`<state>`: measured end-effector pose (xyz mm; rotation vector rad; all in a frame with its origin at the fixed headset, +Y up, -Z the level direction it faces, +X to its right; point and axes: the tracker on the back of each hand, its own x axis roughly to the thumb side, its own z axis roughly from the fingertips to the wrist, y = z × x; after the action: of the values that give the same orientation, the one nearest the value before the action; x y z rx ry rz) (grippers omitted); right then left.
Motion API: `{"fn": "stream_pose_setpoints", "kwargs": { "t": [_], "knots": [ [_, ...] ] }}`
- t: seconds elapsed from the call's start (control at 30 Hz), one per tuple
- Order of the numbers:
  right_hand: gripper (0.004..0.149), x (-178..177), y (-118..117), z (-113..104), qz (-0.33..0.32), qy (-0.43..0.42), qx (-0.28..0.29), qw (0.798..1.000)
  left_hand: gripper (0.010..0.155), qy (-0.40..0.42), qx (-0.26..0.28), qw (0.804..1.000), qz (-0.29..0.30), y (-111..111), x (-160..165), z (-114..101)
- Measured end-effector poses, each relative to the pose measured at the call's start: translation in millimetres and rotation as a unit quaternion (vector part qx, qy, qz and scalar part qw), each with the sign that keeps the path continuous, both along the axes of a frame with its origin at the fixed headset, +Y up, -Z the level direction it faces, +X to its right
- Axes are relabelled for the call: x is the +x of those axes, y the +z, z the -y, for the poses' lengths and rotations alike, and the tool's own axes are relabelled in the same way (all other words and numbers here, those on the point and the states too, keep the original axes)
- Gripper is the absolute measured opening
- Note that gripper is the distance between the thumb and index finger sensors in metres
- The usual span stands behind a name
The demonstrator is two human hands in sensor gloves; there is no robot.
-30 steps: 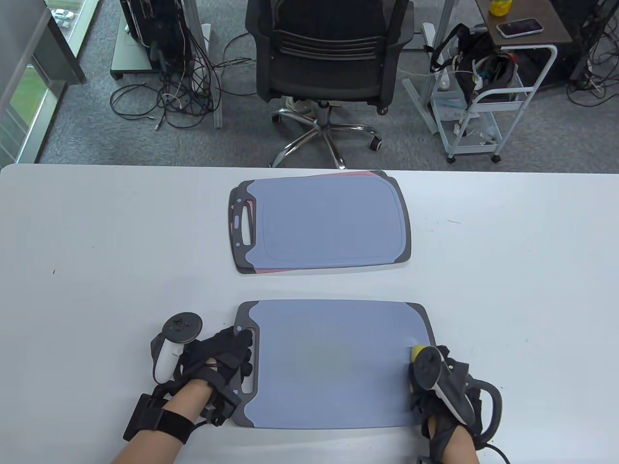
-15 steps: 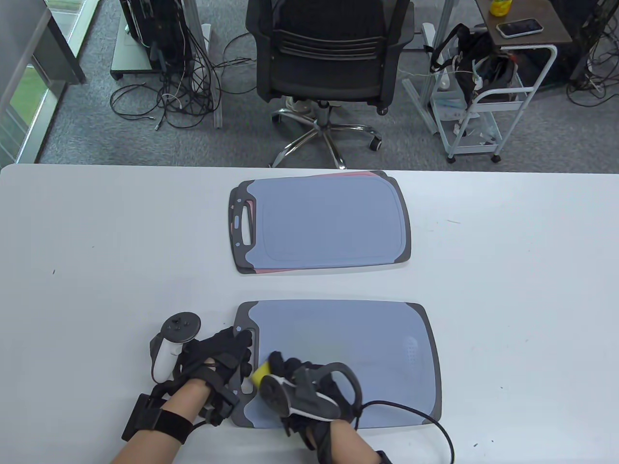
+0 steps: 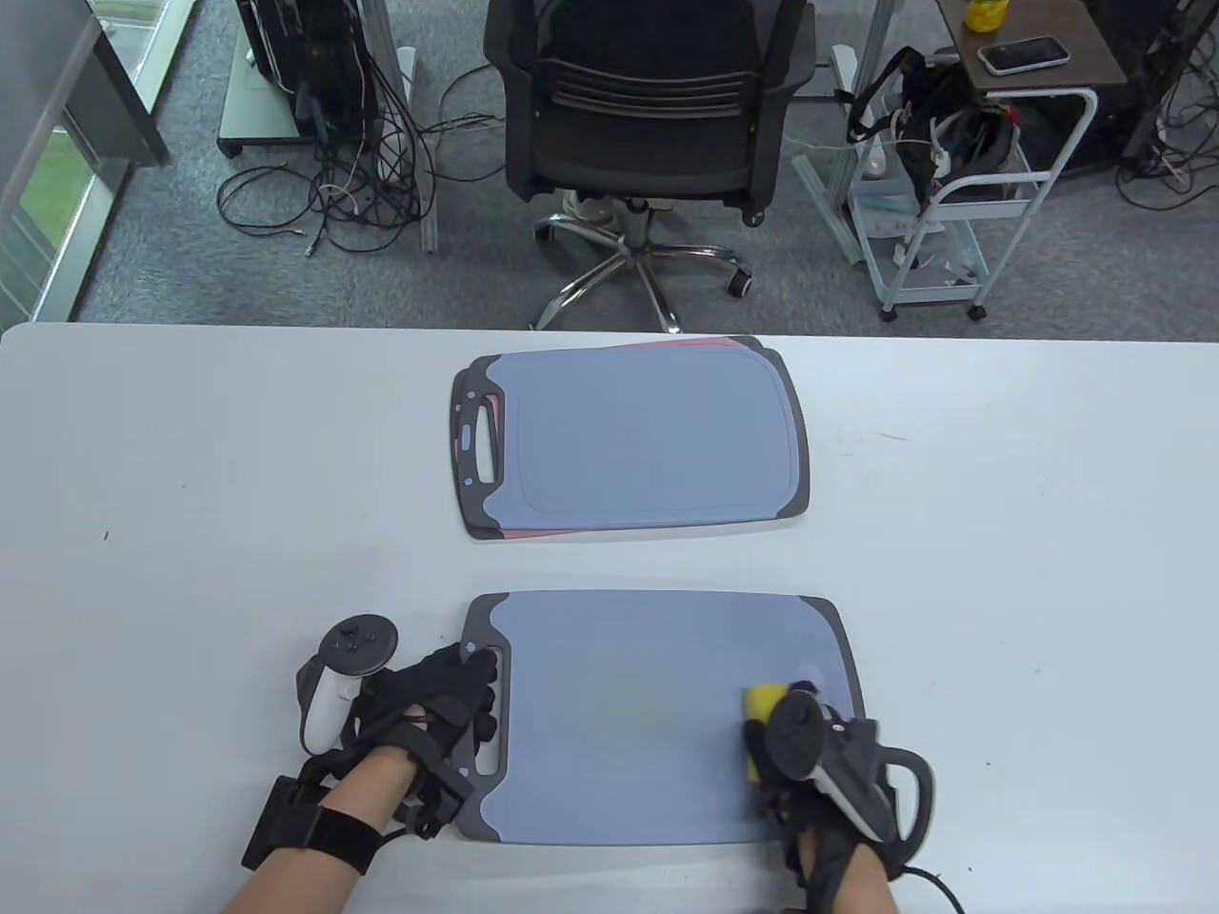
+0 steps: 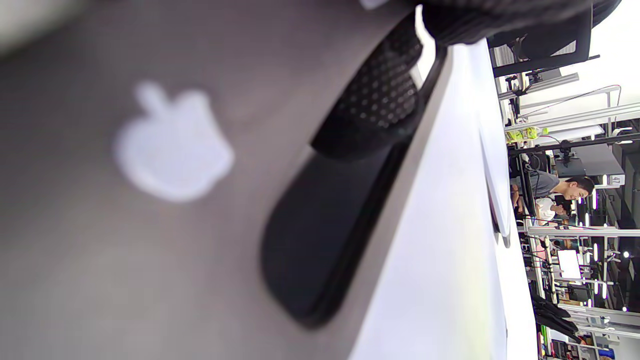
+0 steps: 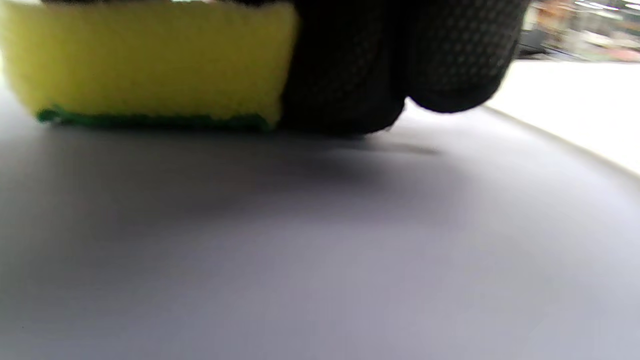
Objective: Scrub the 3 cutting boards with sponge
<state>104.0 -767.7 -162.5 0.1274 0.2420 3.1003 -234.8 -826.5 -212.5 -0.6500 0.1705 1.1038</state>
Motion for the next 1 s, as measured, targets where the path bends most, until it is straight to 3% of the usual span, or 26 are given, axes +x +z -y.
{"fn": "stream_pose_setpoints", "kwargs": {
  "t": [0.1, 0.17, 0.27, 0.4, 0.47, 0.53, 0.63, 0.73, 0.8, 0.83, 0.9, 1.0],
  "knots": [
    [0.076, -82, 5, -7, -0.12, 0.014, -0.001, 0.993, 0.054, 0.003, -0.002, 1.0, 0.001, 0, 0, 0],
    [0.076, -123, 10, -9, -0.183, -0.025, -0.013, 0.983, 0.054, 0.002, -0.001, 1.0, 0.001, 0, 0, 0],
    [0.076, -157, 18, -10, -0.225, -0.066, -0.03, 0.972, 0.054, 0.006, -0.003, 1.0, 0.003, -1, 0, 0],
    [0.074, -123, 13, -8, -0.179, 0.007, 0.015, 0.984, 0.054, 0.007, -0.003, 1.0, 0.004, 0, 0, 0],
    [0.073, -65, 6, -4, -0.104, 0.038, 0.01, 0.994, 0.054, 0.006, -0.003, 1.0, 0.004, -1, 1, 0],
    [0.073, -6, 6, 0, -0.01, 0.005, -0.011, 1.0, 0.054, 0.003, -0.001, 1.0, 0.005, -1, 1, 0],
    [0.073, 79, 14, 7, 0.127, 0.018, -0.016, 0.992, 0.054, 0.002, -0.001, 1.0, 0.004, -1, 1, 0],
    [0.073, 129, 23, 13, 0.214, 0.005, -0.004, 0.977, 0.054, -0.003, 0.001, 1.0, 0.004, -2, 1, 0],
    [0.074, 119, 22, 13, 0.214, -0.044, 0.005, 0.976, 0.054, -0.006, 0.003, 1.0, 0.002, -1, 1, 0],
    [0.074, 104, 19, 10, 0.179, -0.024, 0.009, 0.983, 0.054, -0.006, 0.004, 1.0, 0.003, -1, 1, 0],
    [0.075, 62, 11, 7, 0.06, -0.02, -0.015, 0.998, 0.054, -0.005, 0.002, 1.0, 0.003, -1, 1, 0],
    [0.075, -23, 7, -1, -0.072, -0.014, -0.003, 0.997, 0.054, -0.003, 0.002, 1.0, 0.004, -1, 0, 0]
  ]
}}
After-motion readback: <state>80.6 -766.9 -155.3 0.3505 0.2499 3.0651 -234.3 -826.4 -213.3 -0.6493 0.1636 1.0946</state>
